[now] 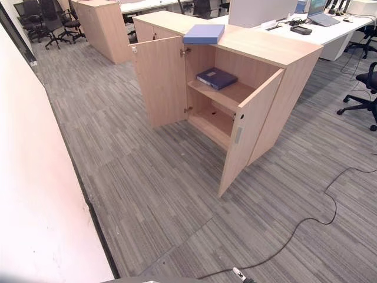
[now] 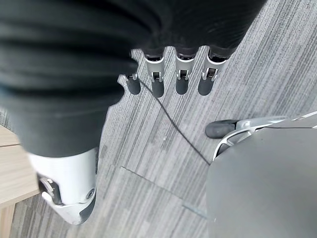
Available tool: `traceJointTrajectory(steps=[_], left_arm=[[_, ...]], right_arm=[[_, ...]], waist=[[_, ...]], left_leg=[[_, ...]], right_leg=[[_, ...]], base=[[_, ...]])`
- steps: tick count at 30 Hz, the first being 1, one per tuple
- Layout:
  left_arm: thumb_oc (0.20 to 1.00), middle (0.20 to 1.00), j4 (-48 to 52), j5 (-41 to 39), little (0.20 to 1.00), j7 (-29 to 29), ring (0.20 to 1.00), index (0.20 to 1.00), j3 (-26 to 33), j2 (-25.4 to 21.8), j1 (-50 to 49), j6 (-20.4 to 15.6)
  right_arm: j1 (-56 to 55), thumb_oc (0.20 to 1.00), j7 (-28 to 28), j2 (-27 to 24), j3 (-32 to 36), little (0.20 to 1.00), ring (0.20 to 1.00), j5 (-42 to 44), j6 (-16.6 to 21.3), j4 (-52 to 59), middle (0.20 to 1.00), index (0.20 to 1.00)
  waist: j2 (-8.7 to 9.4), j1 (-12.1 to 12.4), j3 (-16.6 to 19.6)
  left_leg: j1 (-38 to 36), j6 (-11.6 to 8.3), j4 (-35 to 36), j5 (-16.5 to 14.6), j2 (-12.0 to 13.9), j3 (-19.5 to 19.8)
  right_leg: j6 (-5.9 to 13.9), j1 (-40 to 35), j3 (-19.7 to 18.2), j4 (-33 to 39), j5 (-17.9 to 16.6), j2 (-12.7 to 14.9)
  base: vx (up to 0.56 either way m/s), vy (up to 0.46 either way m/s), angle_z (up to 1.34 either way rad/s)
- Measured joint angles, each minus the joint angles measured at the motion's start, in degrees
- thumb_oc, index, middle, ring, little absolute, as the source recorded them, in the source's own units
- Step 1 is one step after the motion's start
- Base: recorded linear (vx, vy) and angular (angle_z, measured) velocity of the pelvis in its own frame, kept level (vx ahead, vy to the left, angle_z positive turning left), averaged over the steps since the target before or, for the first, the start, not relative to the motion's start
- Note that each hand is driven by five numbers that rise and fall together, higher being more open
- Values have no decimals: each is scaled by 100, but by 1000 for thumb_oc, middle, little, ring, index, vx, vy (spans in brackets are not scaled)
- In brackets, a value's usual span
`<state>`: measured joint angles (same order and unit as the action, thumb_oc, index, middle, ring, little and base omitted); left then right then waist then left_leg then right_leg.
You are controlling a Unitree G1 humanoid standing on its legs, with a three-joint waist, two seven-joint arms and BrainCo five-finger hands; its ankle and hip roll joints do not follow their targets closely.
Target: Put the empty folder in the office cabinet
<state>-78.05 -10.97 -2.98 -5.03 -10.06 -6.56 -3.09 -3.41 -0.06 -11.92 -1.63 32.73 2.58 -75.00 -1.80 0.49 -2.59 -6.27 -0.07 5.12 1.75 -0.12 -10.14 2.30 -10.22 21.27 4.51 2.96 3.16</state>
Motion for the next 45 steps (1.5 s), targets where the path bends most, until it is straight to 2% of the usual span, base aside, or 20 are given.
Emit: traceJointTrajectory(steps=[15,39,42,45], left_arm=[[1000,1000,2,-221,1000,-91,1000,1000,59,5,-3,-1],[1000,1000,-109,-375,1000,224,1000,1000,75,-2,-24,66],[1000,1000,-109,-332,1000,224,1000,1000,72,-2,-24,67],[1000,1000,-119,-328,1000,232,1000,1000,71,30,-16,69]], right_arm=[[-6,1000,-12,1,0,1000,1000,8,6,-1,1000,1000],[-14,1000,17,2,-3,1000,1000,-6,-21,-4,1000,1000],[-13,1000,17,1,-2,1000,1000,-8,-22,-4,1000,1000],[0,1000,14,-94,40,1000,1000,-10,-26,-1,1000,1000]], waist=[[42,1,-24],[33,1,-18],[18,2,-12],[-111,1,-42]], left_leg=[[-2,0,-1,1,-2,8],[-21,0,-1,1,-8,3],[-21,1,0,1,-17,6],[-8,9,7,-4,-71,26]], right_leg=[[2,-8,9,5,-5,0],[8,-31,5,2,-29,4],[11,-32,6,0,-35,13],[49,-22,26,-8,-79,70]], base=[[0,0,0],[-1,4,0],[-17,52,0],[-112,248,6]])
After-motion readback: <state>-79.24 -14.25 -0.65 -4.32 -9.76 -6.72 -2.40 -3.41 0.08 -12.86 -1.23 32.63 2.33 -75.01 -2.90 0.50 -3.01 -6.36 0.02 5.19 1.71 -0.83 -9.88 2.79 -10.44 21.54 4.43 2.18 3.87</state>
